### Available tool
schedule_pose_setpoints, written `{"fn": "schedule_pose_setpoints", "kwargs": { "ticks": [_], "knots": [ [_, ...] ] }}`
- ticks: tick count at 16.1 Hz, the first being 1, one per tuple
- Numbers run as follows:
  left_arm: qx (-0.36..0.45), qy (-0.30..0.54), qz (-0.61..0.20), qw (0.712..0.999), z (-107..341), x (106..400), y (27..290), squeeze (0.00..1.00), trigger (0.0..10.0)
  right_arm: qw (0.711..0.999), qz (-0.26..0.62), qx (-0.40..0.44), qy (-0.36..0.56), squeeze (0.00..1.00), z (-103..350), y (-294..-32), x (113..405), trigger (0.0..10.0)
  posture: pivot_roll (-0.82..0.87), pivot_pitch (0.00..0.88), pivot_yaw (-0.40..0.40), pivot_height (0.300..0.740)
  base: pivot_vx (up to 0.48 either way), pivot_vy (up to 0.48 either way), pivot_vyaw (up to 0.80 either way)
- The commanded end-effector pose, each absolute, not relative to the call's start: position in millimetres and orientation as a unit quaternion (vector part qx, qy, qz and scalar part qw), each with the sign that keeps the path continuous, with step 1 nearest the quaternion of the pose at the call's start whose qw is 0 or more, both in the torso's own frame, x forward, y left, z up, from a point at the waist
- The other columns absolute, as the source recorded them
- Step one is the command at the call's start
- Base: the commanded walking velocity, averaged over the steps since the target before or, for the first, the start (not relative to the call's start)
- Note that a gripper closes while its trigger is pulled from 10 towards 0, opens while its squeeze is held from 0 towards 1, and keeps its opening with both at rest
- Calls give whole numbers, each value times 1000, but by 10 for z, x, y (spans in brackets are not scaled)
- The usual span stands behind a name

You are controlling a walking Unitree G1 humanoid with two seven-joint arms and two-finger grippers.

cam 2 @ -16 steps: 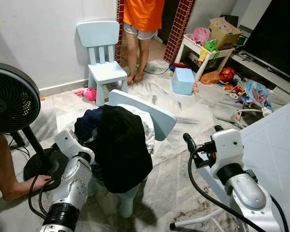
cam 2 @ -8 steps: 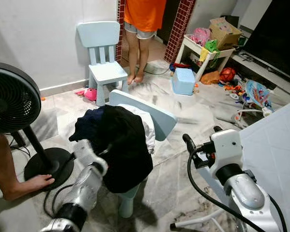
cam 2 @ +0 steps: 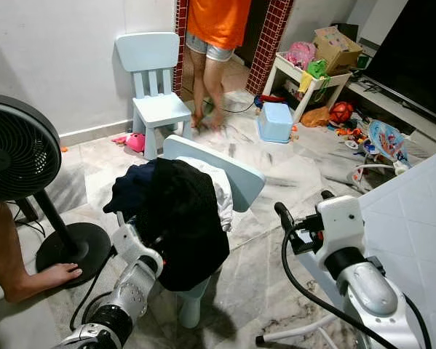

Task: Hang hanger

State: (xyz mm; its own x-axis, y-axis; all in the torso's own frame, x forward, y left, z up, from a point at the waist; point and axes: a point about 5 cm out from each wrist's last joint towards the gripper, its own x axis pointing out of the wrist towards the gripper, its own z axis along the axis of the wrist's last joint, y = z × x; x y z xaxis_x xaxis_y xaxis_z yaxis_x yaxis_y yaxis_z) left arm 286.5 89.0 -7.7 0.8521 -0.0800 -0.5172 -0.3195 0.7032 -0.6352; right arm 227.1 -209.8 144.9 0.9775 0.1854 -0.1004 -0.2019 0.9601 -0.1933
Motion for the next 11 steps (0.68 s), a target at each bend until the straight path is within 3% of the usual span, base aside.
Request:
{"fn": "schedule_pose_setpoints", "kwargs": {
  "ticks": [1,2,3,4,8,9,10,11],
  "knots": [
    [-400,261,48,878,18,2943,716,0,10000,990,87,-109,37,0,1465,-2138,2262,10000,-339,23,-144,740,0,0,0],
    [-404,264,49,874,2,2937,726,0,10000,990,86,-109,37,0,1464,-2140,2267,10000,-339,18,-143,740,0,0,0],
    [-412,266,57,869,-17,2931,753,0,2157,990,84,-108,35,0,1466,-2139,2275,10000,-339,13,-139,740,0,0,0],
    [-413,264,57,870,-16,2935,760,0,0,990,84,-108,35,0,1465,-2138,2274,10000,-340,12,-138,740,0,0,0],
    [-402,249,58,879,15,2973,802,0,0,991,77,-107,37,0,1442,-2141,2243,10000,-346,2,-127,740,0,0,0],
    [-395,245,58,884,48,3017,837,0,2588,991,75,-107,36,0,1434,-2142,2241,10000,-347,0,-126,740,0,0,0],
    [-371,240,54,895,94,3076,903,0,2667,991,73,-107,36,0,1432,-2143,2250,10000,-346,0,-128,740,0,0,0],
    [-367,241,50,897,102,3089,918,0,667,991,73,-107,36,0,1433,-2142,2256,10000,-344,0,-129,740,0,0,0]
  ]
}}
